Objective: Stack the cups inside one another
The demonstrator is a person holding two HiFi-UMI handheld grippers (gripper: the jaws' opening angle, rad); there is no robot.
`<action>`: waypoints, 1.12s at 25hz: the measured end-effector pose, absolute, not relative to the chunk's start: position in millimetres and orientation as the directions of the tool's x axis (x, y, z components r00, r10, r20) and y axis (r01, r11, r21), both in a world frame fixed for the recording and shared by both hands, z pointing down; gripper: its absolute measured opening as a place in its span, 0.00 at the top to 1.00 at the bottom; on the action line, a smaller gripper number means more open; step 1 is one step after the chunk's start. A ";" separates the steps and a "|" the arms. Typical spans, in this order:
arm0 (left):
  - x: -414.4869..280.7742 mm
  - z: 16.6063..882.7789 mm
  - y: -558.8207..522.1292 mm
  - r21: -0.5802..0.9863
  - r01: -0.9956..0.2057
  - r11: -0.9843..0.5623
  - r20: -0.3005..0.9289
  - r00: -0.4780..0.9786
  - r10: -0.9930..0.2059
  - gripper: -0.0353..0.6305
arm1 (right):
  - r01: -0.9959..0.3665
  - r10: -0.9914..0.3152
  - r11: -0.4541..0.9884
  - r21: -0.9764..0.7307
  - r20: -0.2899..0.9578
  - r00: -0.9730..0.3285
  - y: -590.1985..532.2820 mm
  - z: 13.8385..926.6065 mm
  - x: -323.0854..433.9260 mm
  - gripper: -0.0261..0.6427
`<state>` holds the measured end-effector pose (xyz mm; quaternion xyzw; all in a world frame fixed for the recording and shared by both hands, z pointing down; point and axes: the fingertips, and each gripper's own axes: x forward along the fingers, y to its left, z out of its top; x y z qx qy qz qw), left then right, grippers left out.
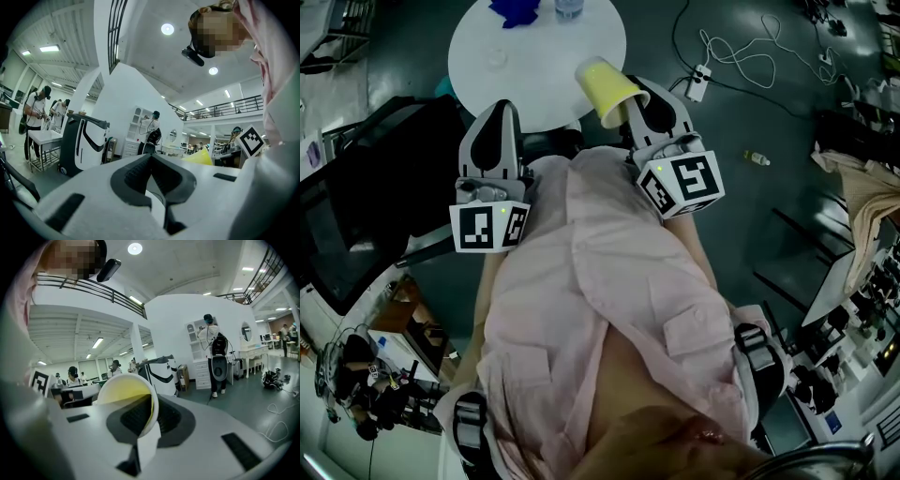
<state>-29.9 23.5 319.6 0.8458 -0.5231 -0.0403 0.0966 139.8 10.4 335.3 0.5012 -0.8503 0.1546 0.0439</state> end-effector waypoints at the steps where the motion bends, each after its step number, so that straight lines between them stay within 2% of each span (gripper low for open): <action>1: -30.4 319.8 23.7 0.206 -0.878 -0.432 0.029 0.446 -0.894 0.92 | -0.865 -0.838 0.452 -0.218 0.229 -0.496 10.4 335.9 139.5 0.90; 28: -21.9 318.0 17.3 0.202 -0.879 -0.431 0.036 0.447 -0.894 0.92 | -0.876 -0.851 0.422 -0.233 0.233 -0.471 5.5 337.5 154.4 0.90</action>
